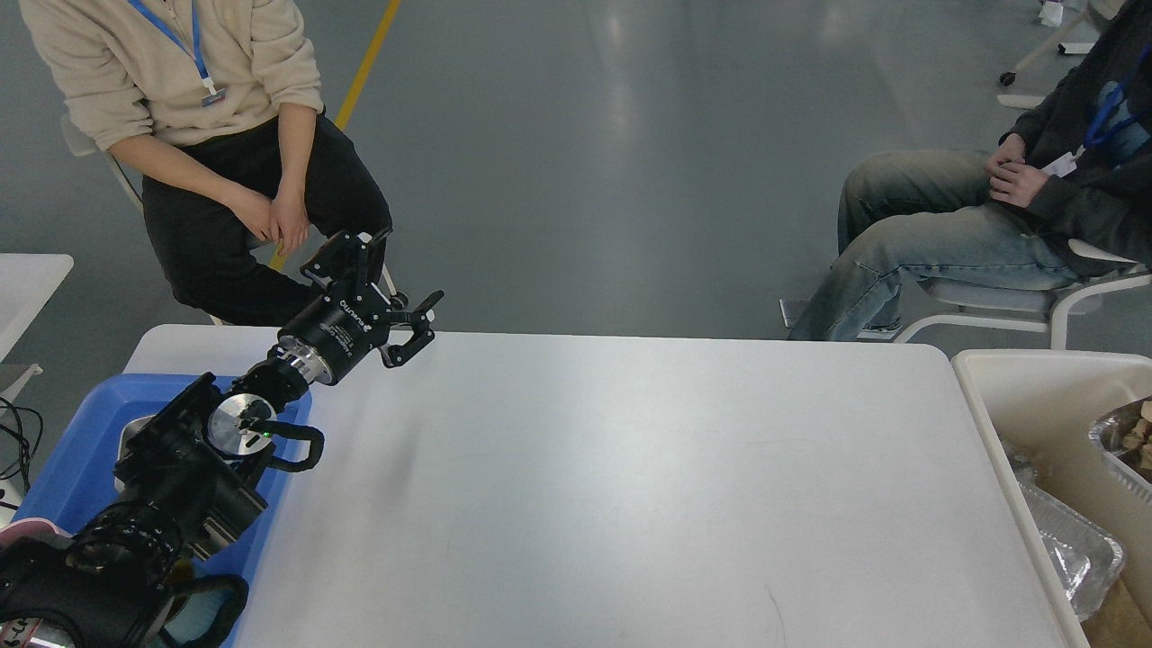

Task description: Tidy desktop

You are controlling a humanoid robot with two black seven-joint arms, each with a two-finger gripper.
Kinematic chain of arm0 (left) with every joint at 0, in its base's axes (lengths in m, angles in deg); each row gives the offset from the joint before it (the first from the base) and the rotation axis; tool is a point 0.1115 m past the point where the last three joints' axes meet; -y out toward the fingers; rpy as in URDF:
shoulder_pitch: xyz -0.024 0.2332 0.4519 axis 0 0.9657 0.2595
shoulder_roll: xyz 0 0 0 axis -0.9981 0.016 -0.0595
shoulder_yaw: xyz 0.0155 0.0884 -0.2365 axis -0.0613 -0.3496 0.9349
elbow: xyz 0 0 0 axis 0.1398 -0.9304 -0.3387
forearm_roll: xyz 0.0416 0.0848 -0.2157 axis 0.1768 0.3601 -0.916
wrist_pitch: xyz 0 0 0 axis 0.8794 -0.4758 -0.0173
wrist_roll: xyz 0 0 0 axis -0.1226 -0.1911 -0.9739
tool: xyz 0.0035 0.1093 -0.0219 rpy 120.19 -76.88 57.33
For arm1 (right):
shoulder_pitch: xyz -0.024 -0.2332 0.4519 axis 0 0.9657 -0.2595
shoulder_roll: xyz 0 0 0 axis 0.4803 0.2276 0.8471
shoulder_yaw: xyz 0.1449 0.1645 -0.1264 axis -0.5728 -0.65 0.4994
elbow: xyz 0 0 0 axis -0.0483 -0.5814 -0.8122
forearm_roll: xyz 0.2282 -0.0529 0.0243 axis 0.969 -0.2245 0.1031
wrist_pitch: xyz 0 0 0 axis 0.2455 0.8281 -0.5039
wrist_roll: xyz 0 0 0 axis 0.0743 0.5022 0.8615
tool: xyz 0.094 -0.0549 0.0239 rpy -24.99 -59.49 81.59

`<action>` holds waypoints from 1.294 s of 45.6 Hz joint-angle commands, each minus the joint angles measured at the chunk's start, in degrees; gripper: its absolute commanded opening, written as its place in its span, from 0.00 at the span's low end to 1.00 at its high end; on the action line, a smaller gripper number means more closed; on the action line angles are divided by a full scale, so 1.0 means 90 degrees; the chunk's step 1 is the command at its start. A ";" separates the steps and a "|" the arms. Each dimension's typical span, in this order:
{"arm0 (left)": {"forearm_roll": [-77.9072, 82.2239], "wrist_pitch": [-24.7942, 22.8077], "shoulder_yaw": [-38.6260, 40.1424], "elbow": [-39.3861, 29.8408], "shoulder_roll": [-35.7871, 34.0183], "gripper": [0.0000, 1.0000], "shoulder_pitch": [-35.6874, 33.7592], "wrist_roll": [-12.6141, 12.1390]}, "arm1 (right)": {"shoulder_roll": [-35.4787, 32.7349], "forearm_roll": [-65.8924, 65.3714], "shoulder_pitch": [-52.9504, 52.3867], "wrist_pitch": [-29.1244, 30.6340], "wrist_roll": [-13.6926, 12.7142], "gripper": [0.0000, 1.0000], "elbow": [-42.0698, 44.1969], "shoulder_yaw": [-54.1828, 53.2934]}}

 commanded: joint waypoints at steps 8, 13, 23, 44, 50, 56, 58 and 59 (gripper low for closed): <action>0.0001 -0.0001 0.0000 -0.0022 0.0027 0.97 0.0009 0.0011 | 0.0768 0.0427 0.0020 -0.1164 -0.0027 0.00 0.0343 0.0005; 0.0011 -0.0001 -0.0010 -0.0100 0.0017 0.97 0.0009 0.0001 | 0.0895 0.0573 0.0029 -0.1262 -0.0027 0.00 0.0353 0.0005; 0.0011 0.0008 -0.0010 -0.0119 0.0027 0.97 0.0028 0.0001 | 0.0973 0.0690 0.0088 -0.1340 -0.0008 0.18 0.0353 0.0005; 0.0011 0.0008 -0.0020 -0.0119 0.0017 0.97 0.0145 0.0040 | 0.0876 0.0935 -0.0077 -0.1321 0.0061 1.00 0.0304 -0.0111; 0.0020 0.0018 -0.0029 -0.0129 0.0017 0.97 0.0155 0.0040 | 0.0798 0.1295 -0.0829 -0.1263 0.0070 1.00 0.0294 -0.0658; 0.0020 0.0008 -0.0029 -0.0139 -0.0041 0.97 0.0145 0.0050 | 0.0768 0.1803 -0.1434 -0.1184 0.0080 1.00 0.0099 -0.1117; 0.0020 -0.0001 -0.0020 -0.0149 -0.0061 0.97 0.0145 0.0050 | 0.0788 0.1989 -0.1669 -0.1106 0.0119 1.00 -0.0076 -0.1244; 0.0020 -0.0001 -0.0020 -0.0149 -0.0070 0.97 0.0145 0.0050 | 0.0817 0.2077 -0.1766 -0.1058 0.0148 1.00 -0.0183 -0.1303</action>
